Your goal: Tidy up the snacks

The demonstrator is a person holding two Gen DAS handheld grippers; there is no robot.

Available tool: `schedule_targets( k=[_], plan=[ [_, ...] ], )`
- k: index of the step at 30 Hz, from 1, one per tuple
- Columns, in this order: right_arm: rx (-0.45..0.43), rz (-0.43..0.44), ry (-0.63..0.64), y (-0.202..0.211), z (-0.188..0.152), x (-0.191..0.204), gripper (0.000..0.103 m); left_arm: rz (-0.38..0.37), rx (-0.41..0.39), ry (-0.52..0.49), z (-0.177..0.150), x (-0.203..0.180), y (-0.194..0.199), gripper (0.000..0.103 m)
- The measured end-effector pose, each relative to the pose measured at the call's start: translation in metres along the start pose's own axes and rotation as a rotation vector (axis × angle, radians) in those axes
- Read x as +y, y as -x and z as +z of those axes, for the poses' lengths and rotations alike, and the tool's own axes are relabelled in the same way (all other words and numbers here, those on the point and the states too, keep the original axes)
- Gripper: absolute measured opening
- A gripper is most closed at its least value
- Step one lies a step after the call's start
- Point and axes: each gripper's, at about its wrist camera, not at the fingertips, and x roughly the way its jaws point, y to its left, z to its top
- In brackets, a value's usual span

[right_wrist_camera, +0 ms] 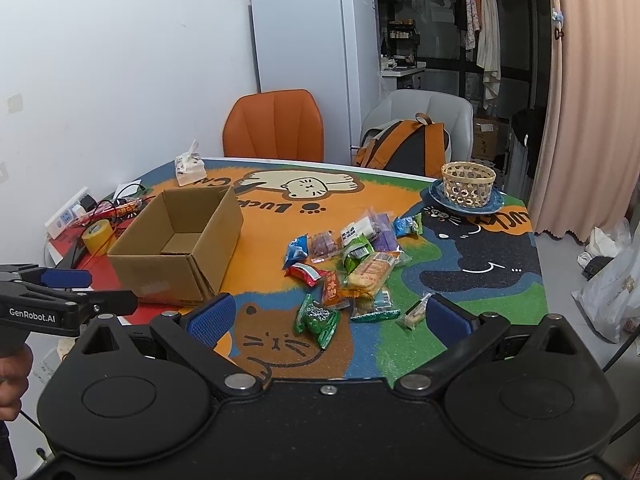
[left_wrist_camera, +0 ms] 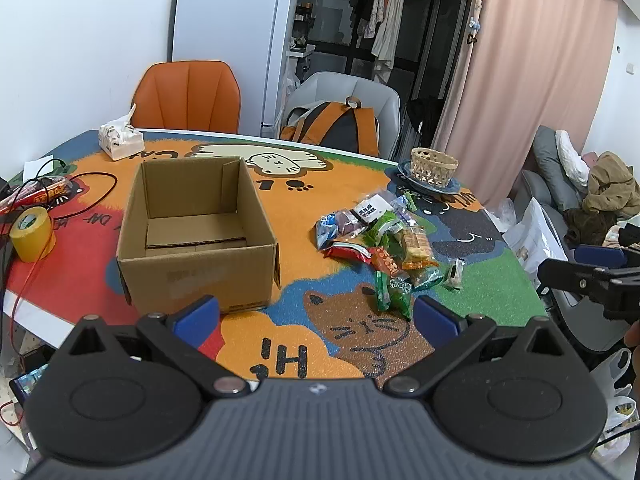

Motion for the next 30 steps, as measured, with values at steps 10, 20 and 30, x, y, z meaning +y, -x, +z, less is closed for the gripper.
schedule_targets(
  k=[10, 20, 30],
  plan=[
    [0.012, 0.001, 0.015, -0.003, 0.0, 0.006, 0.103, -0.015, 0.0, -0.009, -0.002, -0.003, 0.001, 0.103],
    [0.005, -0.007, 0.023, -0.003, -0.002, 0.008, 0.103, -0.019, -0.004, -0.017, -0.003, -0.006, 0.001, 0.103],
    [0.003, -0.007, 0.039, -0.003, -0.001, 0.011, 0.103, -0.017, -0.004, -0.017, -0.004, -0.007, 0.001, 0.103]
  ],
)
